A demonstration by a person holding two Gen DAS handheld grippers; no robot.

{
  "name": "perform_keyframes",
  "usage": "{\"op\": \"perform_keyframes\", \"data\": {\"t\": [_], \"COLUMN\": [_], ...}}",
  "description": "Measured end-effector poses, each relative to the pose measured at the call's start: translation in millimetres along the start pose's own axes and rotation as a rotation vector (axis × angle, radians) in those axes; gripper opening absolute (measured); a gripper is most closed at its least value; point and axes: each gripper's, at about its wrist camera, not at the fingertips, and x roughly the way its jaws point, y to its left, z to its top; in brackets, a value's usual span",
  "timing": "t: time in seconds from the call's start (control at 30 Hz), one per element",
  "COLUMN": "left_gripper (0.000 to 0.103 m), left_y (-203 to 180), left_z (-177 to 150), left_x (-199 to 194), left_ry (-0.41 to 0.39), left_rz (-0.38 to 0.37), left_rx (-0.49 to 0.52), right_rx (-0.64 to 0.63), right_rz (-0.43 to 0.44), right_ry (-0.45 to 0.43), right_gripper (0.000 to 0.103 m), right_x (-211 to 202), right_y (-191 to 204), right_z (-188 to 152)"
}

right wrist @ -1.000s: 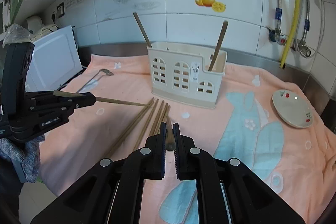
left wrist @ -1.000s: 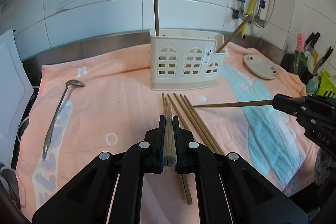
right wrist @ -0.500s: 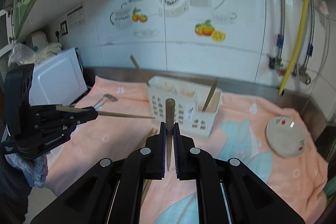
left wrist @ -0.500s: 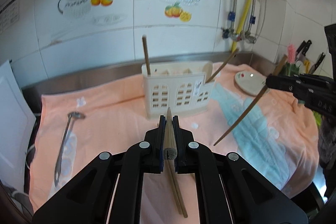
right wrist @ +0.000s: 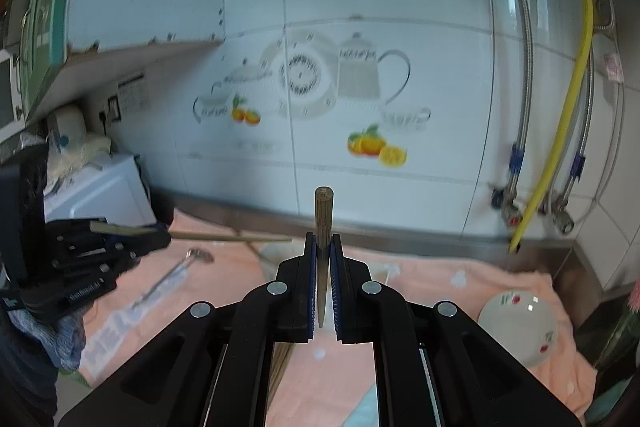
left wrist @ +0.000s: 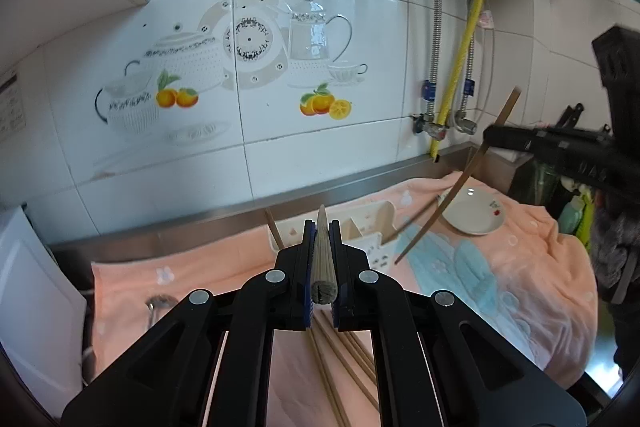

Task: Organize utensils
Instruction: 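Lift the chopstick with the right tool and carry it over the holder, then drop the chopstick into the cream holder by opening the right tool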

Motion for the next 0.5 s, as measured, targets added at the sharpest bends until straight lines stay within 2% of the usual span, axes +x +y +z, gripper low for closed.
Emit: {"op": "perform_keyframes", "data": {"t": [0.17,0.27,0.5], "left_gripper": [0.005,0.005,0.005], "left_y": [8,12,18], "left_z": [14,14,12], "left_x": [31,49,78], "left_ry": [0.078,0.132,0.203], "left_rz": [0.021,0.023,0.009], "left_rx": [0.016,0.018,-0.002], "right_rx": [0.014,0.024,0.042], "right_rz": [-0.046,-0.079,-0.106], "right_ry": [-0.047,-0.046,0.028], "right_gripper": [0.007,0.007,0.007], "right_x": [9,22,63], "right_y": [-15,-25,-41], "right_z": [27,34,16]}}
